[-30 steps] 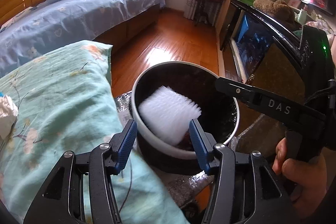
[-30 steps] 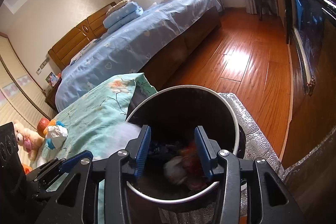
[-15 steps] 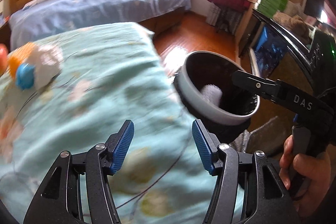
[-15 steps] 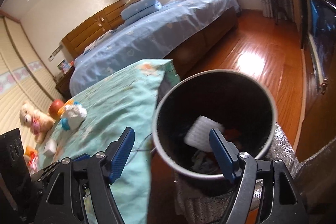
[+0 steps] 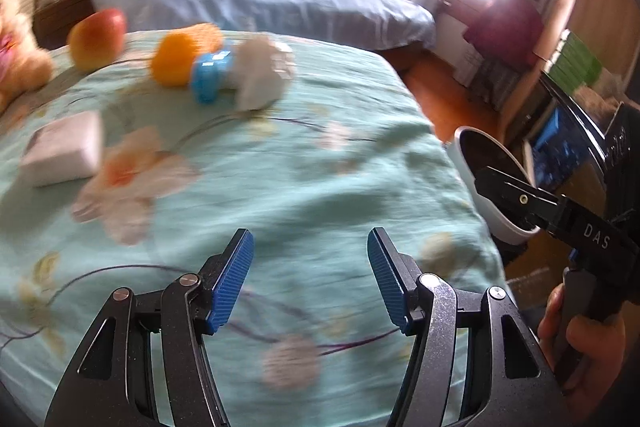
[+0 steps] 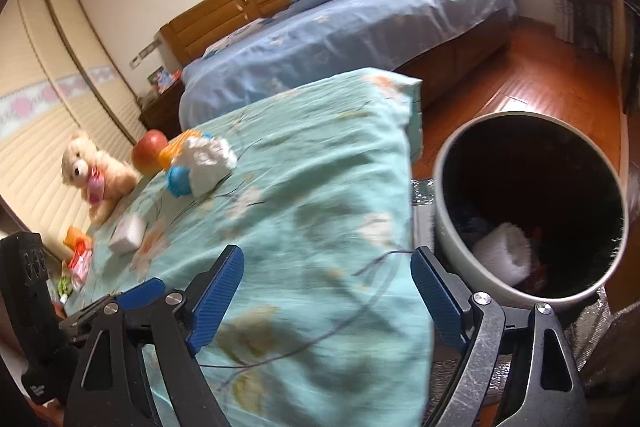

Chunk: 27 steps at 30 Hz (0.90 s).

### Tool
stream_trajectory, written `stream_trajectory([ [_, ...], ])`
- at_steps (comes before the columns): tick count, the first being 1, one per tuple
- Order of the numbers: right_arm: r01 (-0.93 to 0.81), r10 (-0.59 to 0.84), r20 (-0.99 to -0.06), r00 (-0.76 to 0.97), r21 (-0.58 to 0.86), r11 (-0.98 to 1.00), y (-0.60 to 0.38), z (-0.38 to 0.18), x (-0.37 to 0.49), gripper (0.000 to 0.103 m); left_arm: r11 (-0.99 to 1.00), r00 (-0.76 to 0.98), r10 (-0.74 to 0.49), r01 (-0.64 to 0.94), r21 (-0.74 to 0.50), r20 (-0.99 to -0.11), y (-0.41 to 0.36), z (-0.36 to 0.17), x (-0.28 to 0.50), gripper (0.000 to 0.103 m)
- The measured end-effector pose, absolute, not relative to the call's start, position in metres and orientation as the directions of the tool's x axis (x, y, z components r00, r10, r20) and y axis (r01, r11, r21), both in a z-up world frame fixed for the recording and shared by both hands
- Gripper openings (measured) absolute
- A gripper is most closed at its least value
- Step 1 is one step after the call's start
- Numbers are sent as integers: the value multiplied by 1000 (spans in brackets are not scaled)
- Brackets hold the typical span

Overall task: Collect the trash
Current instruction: 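Move both open tools back toward the remaining trash on the bed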

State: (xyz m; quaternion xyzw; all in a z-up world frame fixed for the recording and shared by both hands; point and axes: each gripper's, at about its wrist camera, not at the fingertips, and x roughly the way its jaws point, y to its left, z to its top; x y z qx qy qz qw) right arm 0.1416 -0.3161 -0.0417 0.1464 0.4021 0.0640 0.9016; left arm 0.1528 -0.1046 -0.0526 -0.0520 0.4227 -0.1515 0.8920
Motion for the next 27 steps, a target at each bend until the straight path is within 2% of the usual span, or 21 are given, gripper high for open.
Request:
stream_trajectory([
  [11,-79,279,-712,645,301,950,-265,-42,159,88,971,630,-221,71,-229,-744,-37,-57,160,63],
  [27,-156,314,-731,605,278,948,-217,-51,198,88,978,622,-111,-68,-195,-775,19,-66,197,74],
])
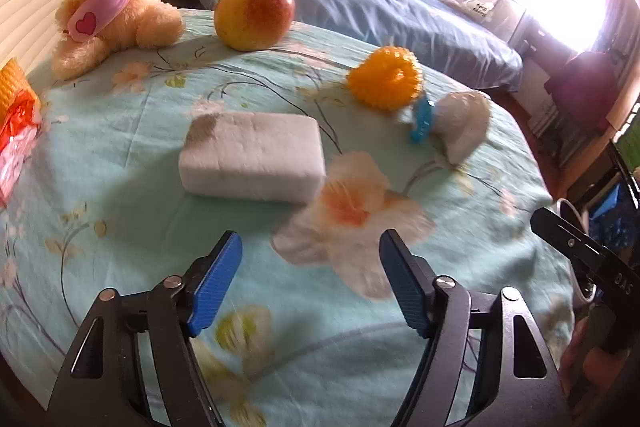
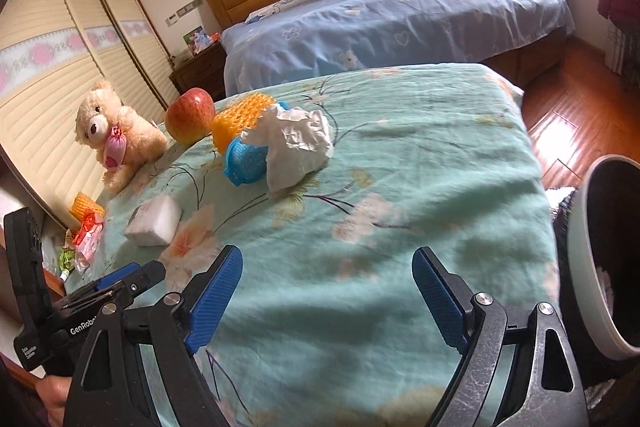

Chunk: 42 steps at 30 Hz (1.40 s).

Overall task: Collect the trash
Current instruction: 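Move both open tools back toward the remaining trash on the bed, then grasp the white foam block with the left tool while the right tool grasps the white tissue, then carry the foam block and tissue with both tools over the bin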

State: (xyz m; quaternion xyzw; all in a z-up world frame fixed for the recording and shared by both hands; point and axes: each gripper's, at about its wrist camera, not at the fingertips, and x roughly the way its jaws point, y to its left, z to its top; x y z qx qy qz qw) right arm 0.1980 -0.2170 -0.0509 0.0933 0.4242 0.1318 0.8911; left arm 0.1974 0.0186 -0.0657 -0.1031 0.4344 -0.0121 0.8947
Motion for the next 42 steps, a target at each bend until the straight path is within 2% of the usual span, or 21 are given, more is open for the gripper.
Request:
stream_trajectory([
  [15,-169,336,-743,579,293,941,-184,-68,263,88,984,599,-27,-124,-125,-801,40,-73,249,76],
  [18,-161,334,-746,576,297,941,-182,-73,274,88,986,609,-6,-127,-104,-793,40,-74,253,73],
  [19,-158,332,-745,578,297,942,-181,-73,276,85,987,615,-4,-122,-100,-789,40,-73,254,69],
  [21,-155,326,-742,585,293,944,-181,-72,280,72,989,622,-11,-108,-99,-783,38,-73,254,66],
  [23,-151,315,-748,585,281,948,-181,-73,284,41,991,631,-20,-90,-99,-776,35,-71,254,63],
  [25,-146,309,-754,580,277,950,-182,-75,285,24,993,646,-30,-65,-94,-762,31,-68,252,61],
  [28,-146,310,-746,590,279,949,-186,-73,281,19,994,666,-64,-26,-109,-743,23,-62,247,61],
  [42,-95,292,-732,616,299,950,-238,-56,233,18,973,664,-227,182,-140,-712,-52,-49,232,61],
])
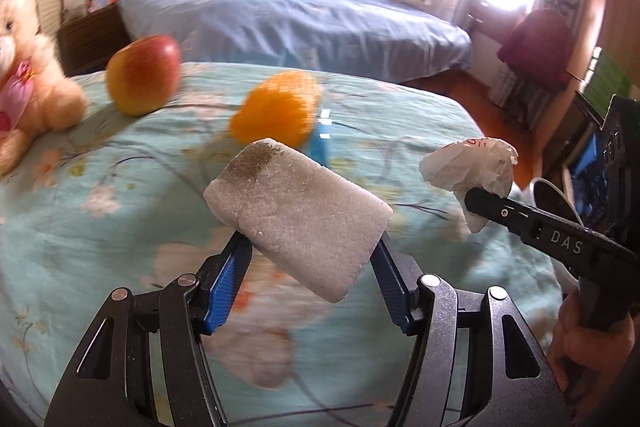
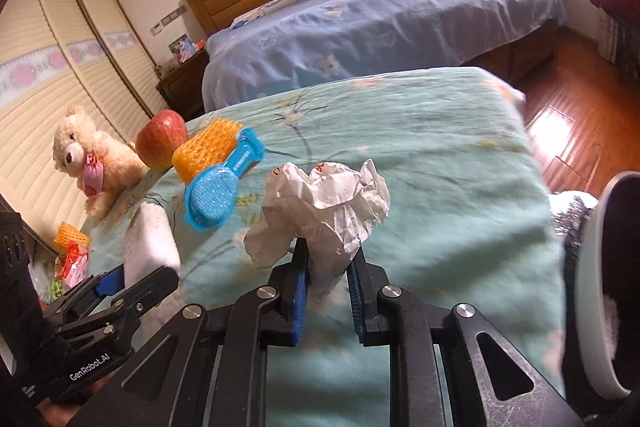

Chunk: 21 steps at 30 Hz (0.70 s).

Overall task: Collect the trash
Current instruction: 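Carry the foam block and tissue with both tools over the bin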

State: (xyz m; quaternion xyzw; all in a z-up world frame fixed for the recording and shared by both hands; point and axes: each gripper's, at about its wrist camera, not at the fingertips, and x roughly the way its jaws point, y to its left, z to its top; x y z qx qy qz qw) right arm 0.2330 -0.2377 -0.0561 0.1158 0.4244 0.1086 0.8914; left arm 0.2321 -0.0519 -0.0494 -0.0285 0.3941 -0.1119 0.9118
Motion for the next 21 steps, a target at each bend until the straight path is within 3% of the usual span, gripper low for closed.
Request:
stream_trajectory([
  [21,34,188,-707,682,288,957,-334,-36,152,18,899,598,-363,426,-101,-714,-161,-41,182,61],
])
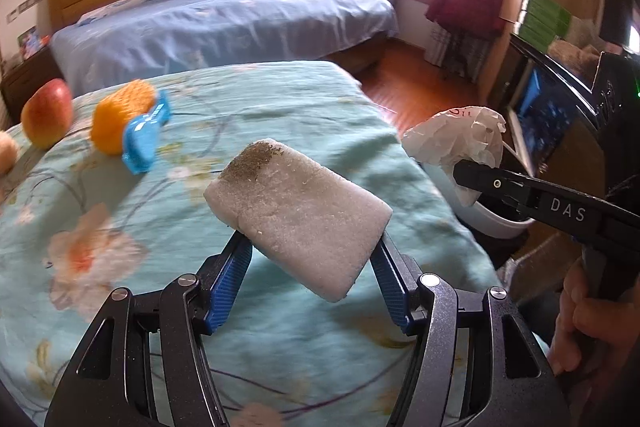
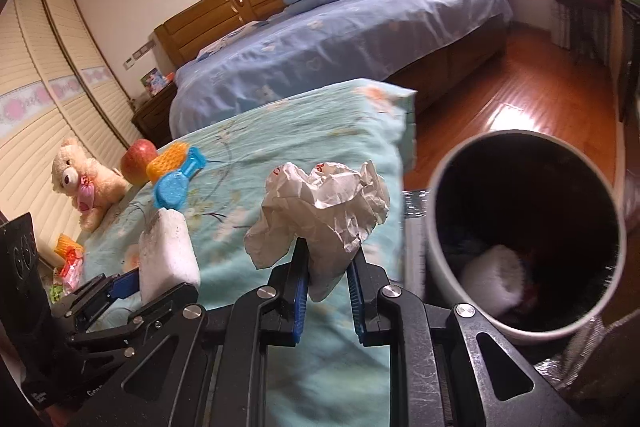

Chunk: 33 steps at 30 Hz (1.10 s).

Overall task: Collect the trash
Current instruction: 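Carry the foam block and tissue with both tools over the bin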

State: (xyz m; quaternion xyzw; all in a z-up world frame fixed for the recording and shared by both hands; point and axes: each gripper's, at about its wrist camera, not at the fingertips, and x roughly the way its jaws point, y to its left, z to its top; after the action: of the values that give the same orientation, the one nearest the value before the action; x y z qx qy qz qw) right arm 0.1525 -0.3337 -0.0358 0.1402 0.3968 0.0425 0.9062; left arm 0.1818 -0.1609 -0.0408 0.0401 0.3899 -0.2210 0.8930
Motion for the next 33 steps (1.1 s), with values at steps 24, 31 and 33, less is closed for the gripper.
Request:
stream_trajectory([
  [24,187,60,-705,707,268,945,-418,-31,109,18,805,533,-456,588,-75,-713,-252,-29,155,61],
  [31,218,45,-713,700,274,937,-433,-36,107,18,782,515,-462,620,-59,-722,-272,-32,153,61],
  [33,225,42,-715,698,274,935,-437,-37,107,18,778,510,-463,626,-57,-724,-277,-32,154,61],
])
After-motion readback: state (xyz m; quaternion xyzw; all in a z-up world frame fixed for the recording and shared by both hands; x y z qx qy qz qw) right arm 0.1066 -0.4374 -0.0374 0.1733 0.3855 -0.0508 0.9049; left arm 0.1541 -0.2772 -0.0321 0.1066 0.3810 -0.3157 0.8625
